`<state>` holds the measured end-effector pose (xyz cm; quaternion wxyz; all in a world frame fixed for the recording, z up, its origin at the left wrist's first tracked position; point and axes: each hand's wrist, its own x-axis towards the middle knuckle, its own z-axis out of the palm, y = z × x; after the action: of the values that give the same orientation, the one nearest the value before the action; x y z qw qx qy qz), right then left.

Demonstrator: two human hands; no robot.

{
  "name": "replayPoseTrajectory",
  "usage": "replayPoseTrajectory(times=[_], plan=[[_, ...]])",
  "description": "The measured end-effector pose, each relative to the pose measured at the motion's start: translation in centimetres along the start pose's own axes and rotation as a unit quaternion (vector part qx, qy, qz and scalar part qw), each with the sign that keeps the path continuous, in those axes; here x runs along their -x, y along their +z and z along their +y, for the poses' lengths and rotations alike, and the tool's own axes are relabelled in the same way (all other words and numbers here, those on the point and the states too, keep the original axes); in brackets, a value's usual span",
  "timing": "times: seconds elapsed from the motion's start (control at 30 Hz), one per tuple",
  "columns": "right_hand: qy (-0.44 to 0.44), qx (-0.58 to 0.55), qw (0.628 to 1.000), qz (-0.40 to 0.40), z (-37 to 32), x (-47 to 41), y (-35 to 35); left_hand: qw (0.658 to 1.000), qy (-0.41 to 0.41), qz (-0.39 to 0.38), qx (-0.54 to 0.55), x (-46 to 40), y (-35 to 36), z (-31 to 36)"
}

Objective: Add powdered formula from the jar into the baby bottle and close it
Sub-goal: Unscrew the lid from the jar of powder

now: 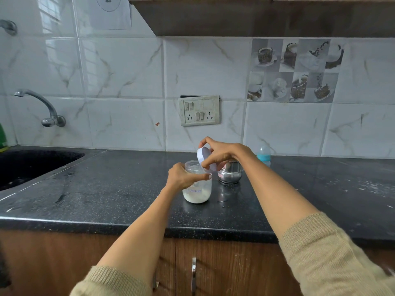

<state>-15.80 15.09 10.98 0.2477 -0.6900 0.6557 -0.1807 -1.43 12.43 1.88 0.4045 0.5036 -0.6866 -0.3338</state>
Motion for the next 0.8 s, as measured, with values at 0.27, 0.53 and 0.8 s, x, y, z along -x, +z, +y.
replayPoseTrajectory(times=[0.27, 0.53, 0.8], plan=[[-0.053, -0.099, 0.988, 0.109, 1.5, -3.2, 2.7, 0.998, -0.041, 0.042, 0.005, -3.5, -2.6, -2.5], [-0.082, -0.208, 0.973, 0.058, 4.2, -4.1, 6.6, 0.996, -0.038, 0.074, -0.019, -8.4, -4.5, -5.1], [-0.123, -0.169, 0.978, -0.019, 7.0, -4.9, 11.5, 0.998, -0.039, 0.052, -0.019, -10.8, -5.5, -6.3]])
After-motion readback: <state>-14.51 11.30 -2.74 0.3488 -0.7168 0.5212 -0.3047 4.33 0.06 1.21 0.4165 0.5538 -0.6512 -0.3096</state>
